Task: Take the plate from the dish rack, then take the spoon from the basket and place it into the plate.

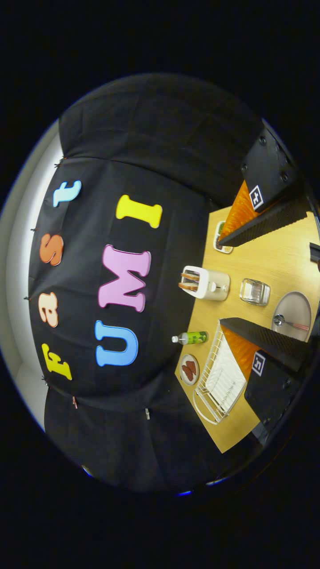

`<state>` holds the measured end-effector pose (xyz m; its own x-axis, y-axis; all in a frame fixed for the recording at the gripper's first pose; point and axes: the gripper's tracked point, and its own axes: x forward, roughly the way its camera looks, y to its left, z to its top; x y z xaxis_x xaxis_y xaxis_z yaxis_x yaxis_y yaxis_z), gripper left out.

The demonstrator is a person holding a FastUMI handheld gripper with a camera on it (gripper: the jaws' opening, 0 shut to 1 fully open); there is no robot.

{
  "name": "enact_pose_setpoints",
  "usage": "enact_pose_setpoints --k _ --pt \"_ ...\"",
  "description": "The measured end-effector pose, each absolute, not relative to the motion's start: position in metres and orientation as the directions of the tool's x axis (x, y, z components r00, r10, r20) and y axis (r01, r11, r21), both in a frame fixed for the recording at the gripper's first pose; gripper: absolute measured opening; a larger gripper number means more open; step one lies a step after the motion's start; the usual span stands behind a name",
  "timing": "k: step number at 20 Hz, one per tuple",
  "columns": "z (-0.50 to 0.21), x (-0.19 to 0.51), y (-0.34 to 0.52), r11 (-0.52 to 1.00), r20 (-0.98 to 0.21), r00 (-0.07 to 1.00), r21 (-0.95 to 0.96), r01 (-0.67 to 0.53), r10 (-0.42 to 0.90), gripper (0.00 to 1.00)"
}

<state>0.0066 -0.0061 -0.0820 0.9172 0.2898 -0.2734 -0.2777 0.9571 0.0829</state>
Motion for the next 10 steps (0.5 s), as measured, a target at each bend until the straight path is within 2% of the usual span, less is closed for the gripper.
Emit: enact_pose_setpoints --k 5,10 --pt "-0.015 0.007 -0.004 0.952 -0.124 0.946 0.114 -0.284 0.298 0.98" --pt "0.013 0.013 -0.005 0.941 -0.061 0.951 0.171 -0.291 0.305 0.98"
